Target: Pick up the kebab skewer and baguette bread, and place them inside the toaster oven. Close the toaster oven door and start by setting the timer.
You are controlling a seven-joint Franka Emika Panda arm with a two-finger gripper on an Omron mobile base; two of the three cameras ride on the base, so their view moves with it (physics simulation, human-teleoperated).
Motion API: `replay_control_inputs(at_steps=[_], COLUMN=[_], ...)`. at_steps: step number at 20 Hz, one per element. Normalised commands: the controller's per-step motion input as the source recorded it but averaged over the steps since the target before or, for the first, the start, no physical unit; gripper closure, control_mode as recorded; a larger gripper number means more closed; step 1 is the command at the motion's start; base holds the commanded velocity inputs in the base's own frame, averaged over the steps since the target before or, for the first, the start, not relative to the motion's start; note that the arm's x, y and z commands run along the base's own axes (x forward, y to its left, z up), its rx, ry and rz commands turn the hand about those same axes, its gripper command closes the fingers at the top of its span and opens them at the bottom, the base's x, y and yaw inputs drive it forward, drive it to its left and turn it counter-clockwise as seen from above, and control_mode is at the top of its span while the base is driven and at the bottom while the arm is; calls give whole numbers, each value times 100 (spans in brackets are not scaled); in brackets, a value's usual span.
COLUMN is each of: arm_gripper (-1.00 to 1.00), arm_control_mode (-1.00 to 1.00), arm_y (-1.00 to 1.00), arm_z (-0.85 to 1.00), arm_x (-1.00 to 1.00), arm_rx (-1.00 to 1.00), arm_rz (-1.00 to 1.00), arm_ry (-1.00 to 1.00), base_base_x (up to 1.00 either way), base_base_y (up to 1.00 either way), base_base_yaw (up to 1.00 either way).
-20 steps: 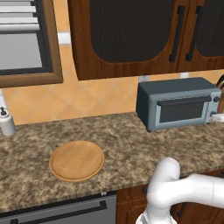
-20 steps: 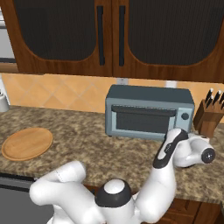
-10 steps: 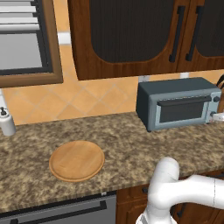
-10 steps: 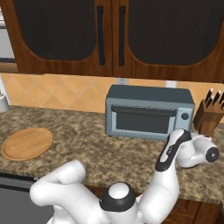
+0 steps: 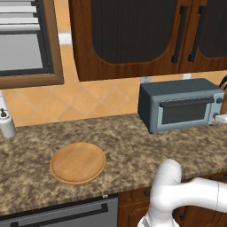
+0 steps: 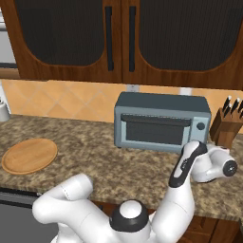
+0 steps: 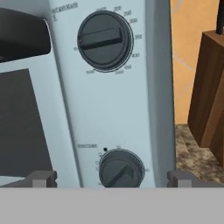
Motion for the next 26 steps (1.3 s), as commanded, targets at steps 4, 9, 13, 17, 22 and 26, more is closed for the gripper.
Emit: replay_control_inputs(at_steps=[4, 9, 13, 17, 22, 26], arm_gripper=[-100, -100, -100, -100, -100, -100], arm_control_mode=[-100, -100, -100, -100, -100, -100], arm_y=[0, 0, 0, 0, 0, 0], arm_z=[-18, -2, 0, 0, 0, 0], arm_x=[3, 7, 6, 3, 7, 3], arm_rx=[0, 0, 0, 0, 0, 0], arm_rz=[-3, 0, 0, 0, 0, 0], arm_ry=[-2, 0, -1, 0, 0, 0], base_base_x=[0, 0, 0, 0, 0, 0], base_base_y=[0, 0, 0, 0, 0, 0], base_base_yaw=[0, 0, 0, 0, 0, 0])
